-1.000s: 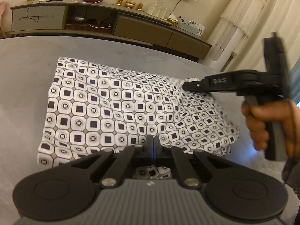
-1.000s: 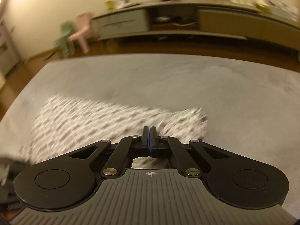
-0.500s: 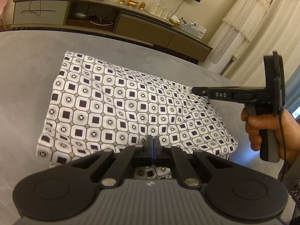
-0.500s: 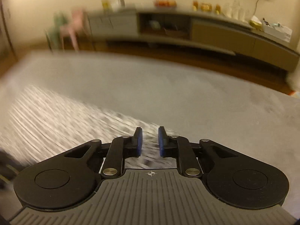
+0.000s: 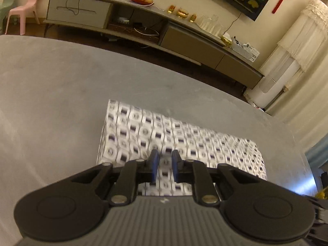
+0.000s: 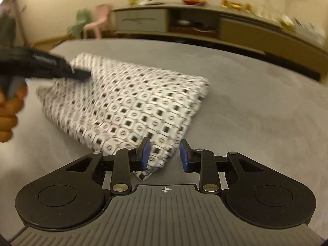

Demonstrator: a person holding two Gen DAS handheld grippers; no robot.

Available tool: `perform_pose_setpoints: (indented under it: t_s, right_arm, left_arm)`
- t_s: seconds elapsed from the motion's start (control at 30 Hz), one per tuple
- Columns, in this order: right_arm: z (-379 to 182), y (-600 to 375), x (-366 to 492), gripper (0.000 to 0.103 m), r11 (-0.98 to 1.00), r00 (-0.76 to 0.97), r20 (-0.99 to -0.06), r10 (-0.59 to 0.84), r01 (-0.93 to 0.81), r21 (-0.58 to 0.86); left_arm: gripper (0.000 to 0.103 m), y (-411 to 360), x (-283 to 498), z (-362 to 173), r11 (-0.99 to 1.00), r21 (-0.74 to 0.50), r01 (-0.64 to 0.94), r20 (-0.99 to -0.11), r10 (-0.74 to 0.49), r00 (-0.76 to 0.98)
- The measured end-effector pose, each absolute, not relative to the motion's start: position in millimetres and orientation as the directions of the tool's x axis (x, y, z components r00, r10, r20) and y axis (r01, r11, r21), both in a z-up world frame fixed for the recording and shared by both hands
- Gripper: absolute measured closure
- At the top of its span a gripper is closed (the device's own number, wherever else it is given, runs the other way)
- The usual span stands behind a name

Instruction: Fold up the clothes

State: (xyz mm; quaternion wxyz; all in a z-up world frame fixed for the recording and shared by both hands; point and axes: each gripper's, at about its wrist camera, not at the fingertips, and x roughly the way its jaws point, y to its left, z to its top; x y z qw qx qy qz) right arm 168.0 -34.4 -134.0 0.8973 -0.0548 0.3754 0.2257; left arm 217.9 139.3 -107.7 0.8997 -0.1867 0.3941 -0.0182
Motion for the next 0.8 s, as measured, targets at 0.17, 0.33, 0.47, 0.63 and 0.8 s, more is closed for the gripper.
perform_pose_setpoints:
  t_s: [0.17, 0.33, 0.47, 0.63, 0.8]
  right_arm:
    - [-112, -5, 143, 0.068, 0.844, 0.652, -0.618, 0.440, -0.535, 0.037]
    - [-148, -10, 143, 0.066, 0.872, 0.610, -0.677, 0.412, -0.479, 0.098]
    - [-121, -6, 131, 0.066, 0.870, 0.652, -0.629, 0.424, -0.485, 0.083]
    - [-128, 8, 138, 0.063, 0.858, 0.637, -0.641, 0.427, -0.511, 0.064]
    - [-126, -4, 118, 0.057, 0.887, 0.644, -0.643, 0.415, -0.443, 0.128]
  left_arm:
    - [0.084, 136, 245, -110, 0.952, -0.290, -0.101, -0.737, -0.154, 0.659]
    - [0.092, 159, 241, -101, 0.935, -0.303, -0.185, -0.721, -0.098, 0.686]
    - [0.082, 175, 183, -80, 0.912, -0.391, -0.127, -0.620, -0.158, 0.769]
    - [0.082, 186, 136, -105, 0.909, -0.378, -0.175, -0.650, -0.126, 0.749]
    - [0.074, 191, 119, -117, 0.922, -0.304, -0.238, -0.699, -0.046, 0.714]
